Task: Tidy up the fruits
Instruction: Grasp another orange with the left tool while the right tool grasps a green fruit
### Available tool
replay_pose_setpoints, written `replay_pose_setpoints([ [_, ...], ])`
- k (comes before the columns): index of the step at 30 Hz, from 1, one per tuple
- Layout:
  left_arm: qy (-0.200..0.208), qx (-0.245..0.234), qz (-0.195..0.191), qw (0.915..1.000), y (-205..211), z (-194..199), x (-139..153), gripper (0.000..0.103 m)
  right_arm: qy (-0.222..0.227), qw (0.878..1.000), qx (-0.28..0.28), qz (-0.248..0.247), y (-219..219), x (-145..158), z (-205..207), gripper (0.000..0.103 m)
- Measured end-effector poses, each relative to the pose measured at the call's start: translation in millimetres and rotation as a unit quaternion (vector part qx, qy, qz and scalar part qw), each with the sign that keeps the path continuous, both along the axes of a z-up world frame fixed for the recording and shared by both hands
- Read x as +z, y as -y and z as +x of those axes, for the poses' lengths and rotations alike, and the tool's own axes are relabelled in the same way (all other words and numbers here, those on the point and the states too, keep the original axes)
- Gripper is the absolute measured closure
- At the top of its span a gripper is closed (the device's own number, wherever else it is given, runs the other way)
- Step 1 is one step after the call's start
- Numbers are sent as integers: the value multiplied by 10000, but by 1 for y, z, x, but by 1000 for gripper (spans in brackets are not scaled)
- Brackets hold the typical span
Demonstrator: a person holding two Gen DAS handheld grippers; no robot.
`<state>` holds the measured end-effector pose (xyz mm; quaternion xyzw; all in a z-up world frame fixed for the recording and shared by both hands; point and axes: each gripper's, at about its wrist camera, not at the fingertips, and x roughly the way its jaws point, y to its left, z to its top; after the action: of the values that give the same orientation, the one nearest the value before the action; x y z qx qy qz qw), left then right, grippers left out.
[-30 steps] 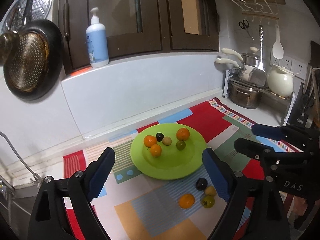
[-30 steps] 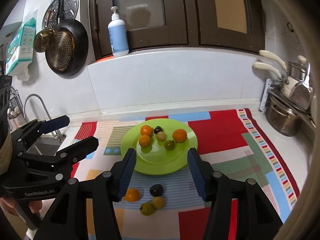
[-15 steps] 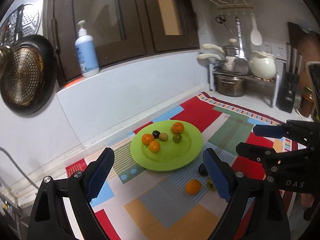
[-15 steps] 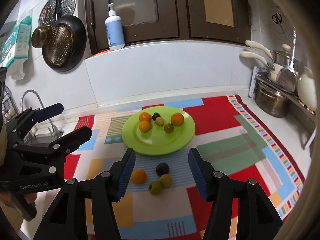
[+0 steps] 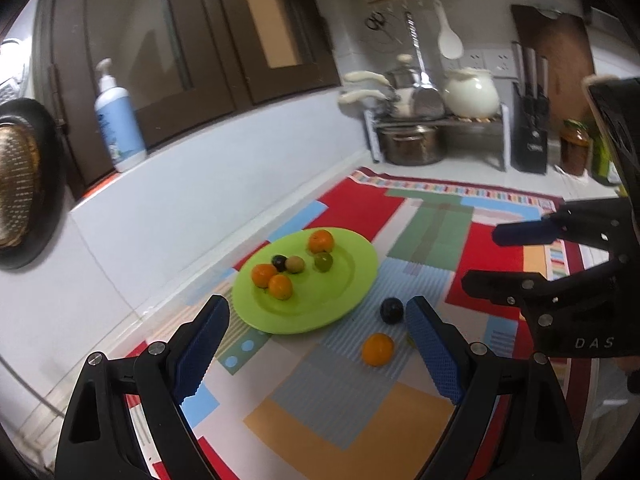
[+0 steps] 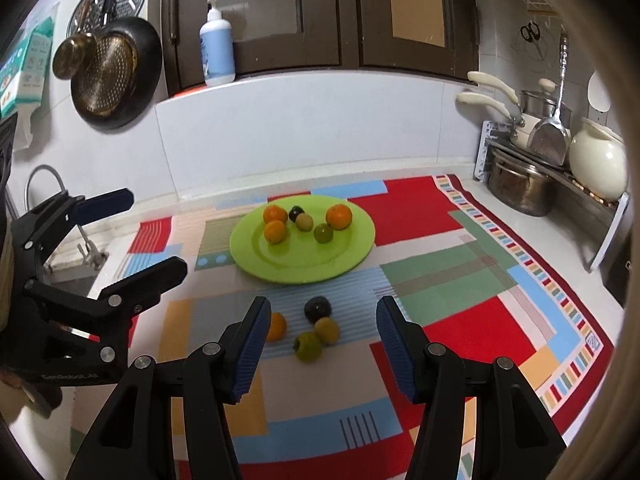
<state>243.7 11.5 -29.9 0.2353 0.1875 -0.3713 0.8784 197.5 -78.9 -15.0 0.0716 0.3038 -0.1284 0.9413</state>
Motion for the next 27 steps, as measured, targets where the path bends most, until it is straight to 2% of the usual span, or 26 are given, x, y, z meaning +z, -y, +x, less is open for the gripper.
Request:
replay_pose_setpoints([
  [13,-349,-755,440,9956,12,19,-40,24,-400,9989,229,33,-3,-32,17,49],
  [16,-469,-875,528,9937,16,25,-50,27,-516,9983,267,61,-4,-40,24,53],
  [21,-727,-1101,715,9887,24,34,-68,39,-734,9967,306,131,-4,-55,35,58],
  [27,-1005,-1309,830,9828,33,40,-82,47,-948,9943,367,308,-1,-71,44,62],
])
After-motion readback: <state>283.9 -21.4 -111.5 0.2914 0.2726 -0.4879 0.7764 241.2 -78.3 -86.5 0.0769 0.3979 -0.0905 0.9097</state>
